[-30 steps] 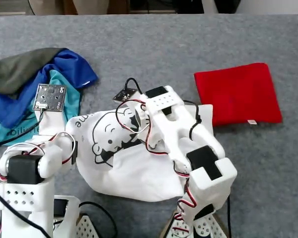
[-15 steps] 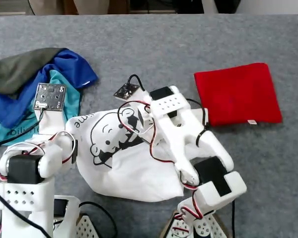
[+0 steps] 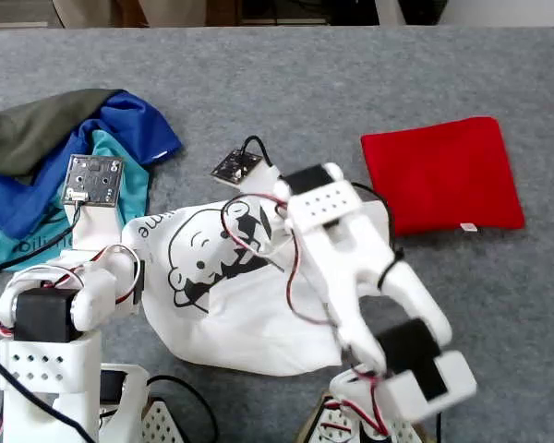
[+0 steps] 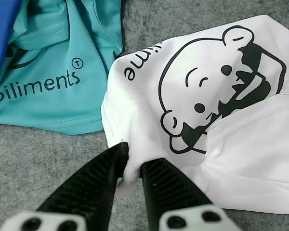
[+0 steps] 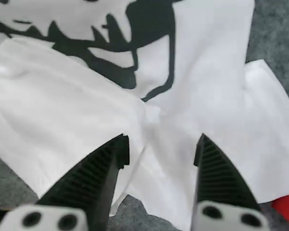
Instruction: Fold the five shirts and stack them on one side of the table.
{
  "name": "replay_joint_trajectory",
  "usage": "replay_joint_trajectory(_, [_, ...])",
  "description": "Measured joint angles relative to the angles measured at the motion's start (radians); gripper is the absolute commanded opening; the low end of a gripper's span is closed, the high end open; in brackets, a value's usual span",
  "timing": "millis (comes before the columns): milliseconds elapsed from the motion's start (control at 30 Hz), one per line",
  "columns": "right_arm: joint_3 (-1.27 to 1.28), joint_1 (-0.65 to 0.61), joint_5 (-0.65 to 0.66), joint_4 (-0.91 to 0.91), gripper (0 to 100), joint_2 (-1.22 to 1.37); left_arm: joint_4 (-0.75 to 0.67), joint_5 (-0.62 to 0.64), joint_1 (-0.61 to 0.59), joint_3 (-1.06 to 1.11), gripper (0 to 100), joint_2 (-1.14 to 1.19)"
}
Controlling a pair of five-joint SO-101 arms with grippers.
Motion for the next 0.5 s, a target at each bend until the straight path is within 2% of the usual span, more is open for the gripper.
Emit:
replay_joint_trajectory(167, [0.114,-0.087,-0.026,-0.046,13.4,-0.058,0.000,0.000,0.000,0.000,2,0.000])
replay_joint_trajectory(367, [0.140,-0.089,-0.034,-0.098,23.9,0.011,0.000,0.000,0.000,0.000,2,0.000])
replay_joint_trajectory(500, [0.140,-0.091,-0.034,-0.130,25.6,0.043,0.000,0.000,0.000,0.000,2,0.000])
